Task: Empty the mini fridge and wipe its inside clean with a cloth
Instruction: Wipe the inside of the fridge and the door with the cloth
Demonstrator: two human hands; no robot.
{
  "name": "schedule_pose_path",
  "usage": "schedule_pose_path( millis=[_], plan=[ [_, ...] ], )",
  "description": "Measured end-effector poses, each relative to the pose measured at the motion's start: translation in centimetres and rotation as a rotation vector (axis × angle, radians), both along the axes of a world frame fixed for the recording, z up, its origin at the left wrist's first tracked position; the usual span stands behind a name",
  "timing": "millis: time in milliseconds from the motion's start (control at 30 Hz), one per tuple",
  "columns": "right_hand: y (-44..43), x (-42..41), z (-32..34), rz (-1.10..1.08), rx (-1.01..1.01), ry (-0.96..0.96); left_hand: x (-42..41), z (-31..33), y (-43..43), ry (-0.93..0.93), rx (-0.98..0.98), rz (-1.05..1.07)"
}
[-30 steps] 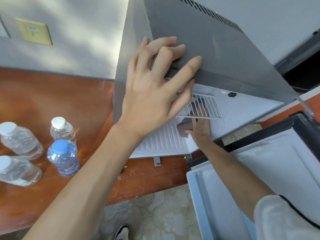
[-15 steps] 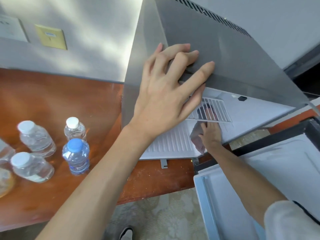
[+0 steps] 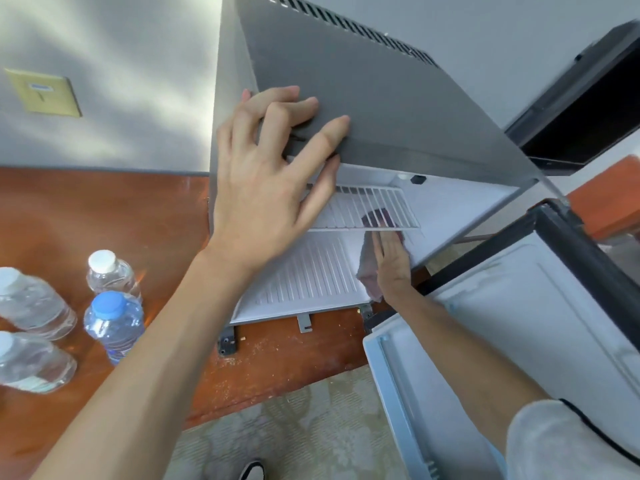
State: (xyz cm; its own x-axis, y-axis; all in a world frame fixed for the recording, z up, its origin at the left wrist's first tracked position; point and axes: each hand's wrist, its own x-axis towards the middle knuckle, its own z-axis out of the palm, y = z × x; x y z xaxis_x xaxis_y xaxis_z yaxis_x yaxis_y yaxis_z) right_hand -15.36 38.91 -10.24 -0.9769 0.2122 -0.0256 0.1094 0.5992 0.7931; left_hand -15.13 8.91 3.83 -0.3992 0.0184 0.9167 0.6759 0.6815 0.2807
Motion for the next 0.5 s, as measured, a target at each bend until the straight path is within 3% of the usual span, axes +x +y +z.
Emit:
schedule_pose_path(
  millis=[133, 267, 500],
  plan=[
    [-0.8, 2.3, 2.2, -0.015, 0.264, -0.069, 0.2, 0.0, 0.0, -0.016, -0.002, -0.025],
    [-1.7, 4.0, 7.1, -0.013, 0.309, -0.096, 0.2, 0.1, -0.4, -0.003, -0.03, -0.052],
    [-1.0, 6.2, 10.5, -0.241, 0.314, -0.006, 0.0, 0.3, -1.1, 0.011, -0.09, -0.083]
  ],
)
